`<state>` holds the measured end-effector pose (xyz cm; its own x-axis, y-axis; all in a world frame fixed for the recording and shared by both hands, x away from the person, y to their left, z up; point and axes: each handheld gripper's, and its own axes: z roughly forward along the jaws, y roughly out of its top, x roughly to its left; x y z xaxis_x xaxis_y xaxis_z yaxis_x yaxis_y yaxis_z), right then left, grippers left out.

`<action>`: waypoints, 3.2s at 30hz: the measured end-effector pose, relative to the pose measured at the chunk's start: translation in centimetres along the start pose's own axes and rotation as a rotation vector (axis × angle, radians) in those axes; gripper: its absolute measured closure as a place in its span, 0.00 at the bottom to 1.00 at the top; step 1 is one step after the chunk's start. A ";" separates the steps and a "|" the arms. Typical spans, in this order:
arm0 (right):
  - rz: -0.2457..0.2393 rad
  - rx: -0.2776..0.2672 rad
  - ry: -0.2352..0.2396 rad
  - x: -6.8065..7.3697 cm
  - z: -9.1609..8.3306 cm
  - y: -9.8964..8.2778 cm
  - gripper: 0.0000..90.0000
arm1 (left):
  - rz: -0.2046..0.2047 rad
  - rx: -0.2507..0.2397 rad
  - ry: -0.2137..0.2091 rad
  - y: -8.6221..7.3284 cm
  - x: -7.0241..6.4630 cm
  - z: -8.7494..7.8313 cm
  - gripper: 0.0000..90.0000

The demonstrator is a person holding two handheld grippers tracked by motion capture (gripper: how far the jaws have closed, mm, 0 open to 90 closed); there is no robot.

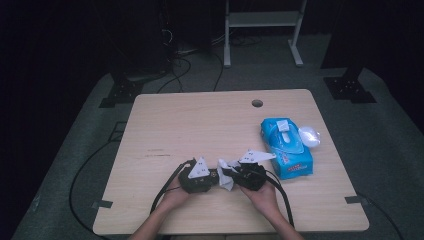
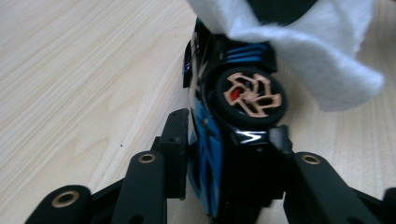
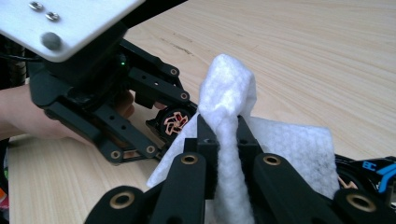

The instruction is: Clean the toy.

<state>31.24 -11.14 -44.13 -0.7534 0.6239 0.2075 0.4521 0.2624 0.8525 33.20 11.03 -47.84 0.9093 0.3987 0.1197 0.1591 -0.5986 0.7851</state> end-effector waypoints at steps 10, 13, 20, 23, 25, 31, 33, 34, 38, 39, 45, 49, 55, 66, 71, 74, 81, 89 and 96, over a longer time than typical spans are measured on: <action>-0.007 -0.009 -0.008 0.0 -0.3 0.2 0.95 | 0.037 -0.022 0.014 0.1 -0.3 -0.4 0.73; -0.003 -0.018 -0.027 -0.3 -0.9 0.5 0.95 | 0.017 -0.124 0.020 0.6 -0.2 -1.7 0.78; 0.056 -0.049 -0.014 -1.2 -1.7 0.5 0.95 | 0.049 -0.167 0.016 1.5 -0.8 -2.4 0.80; 0.064 -0.052 -0.002 -1.2 -1.8 0.6 0.95 | 0.048 -0.174 0.020 1.4 -0.8 -2.6 0.80; 0.062 -0.055 0.000 -1.3 -1.7 0.6 0.95 | 0.049 -0.174 0.018 1.3 -0.7 -2.4 0.80; 0.030 -0.003 -0.029 -1.5 -1.3 0.5 0.95 | 0.046 -0.128 0.020 0.6 -0.3 -1.9 0.80; 0.023 0.007 -0.061 -2.1 -1.5 0.5 0.95 | 0.045 -0.121 0.019 0.5 -0.3 -1.8 0.80; 0.047 0.005 -0.080 -3.0 -2.0 0.3 0.95 | 0.045 -0.120 0.018 0.5 -0.2 -1.8 0.80; 0.080 -0.001 -0.138 -4.7 -3.0 0.1 0.95 | 0.043 -0.112 0.015 0.3 -0.1 -1.8 0.80; 0.080 -0.001 -0.138 -4.7 -3.0 0.1 0.95 | 0.044 -0.113 0.014 0.3 0.0 -1.8 0.80; 0.116 -0.015 -0.156 -5.5 -3.4 -0.1 0.95 | 0.043 -0.108 0.016 0.0 0.3 -2.1 0.80; 0.107 -0.026 -0.139 -4.8 -2.7 0.0 0.95 | 0.013 -0.096 0.020 -0.6 1.2 -2.6 0.80; 0.104 -0.039 -0.124 -4.1 -1.8 0.1 0.95 | -0.042 -0.111 -0.015 -0.7 2.4 -4.0 0.69; 0.081 -0.021 -0.090 -3.6 -2.4 -0.4 0.95 | -0.222 -0.220 -0.064 -0.2 3.4 -4.5 0.57; 0.062 0.005 -0.075 -3.2 -2.8 -0.6 0.95 | -0.226 -0.197 -0.098 -0.1 3.0 -3.8 0.55; 0.037 0.033 -0.066 -2.8 -3.1 -0.9 0.95 | -0.209 -0.173 -0.110 0.0 2.6 -3.5 0.53; 0.025 0.060 -0.057 -2.6 -2.9 -1.8 0.95 | -0.144 -0.119 -0.087 0.2 1.8 -2.9 0.50; 0.006 0.112 -0.061 -2.7 -2.7 -2.2 0.95 | -0.082 -0.050 -0.050 0.3 1.1 -2.1 0.46; -0.012 0.121 -0.085 -2.9 -4.1 -2.4 0.94 | -0.059 -0.032 -0.018 1.1 0.4 -1.0 0.31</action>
<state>30.37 -16.57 -44.79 -0.7184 0.6790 0.1516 0.5014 0.3543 0.7893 33.34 11.23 -46.34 0.9053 0.4202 0.0621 0.2005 -0.5515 0.8097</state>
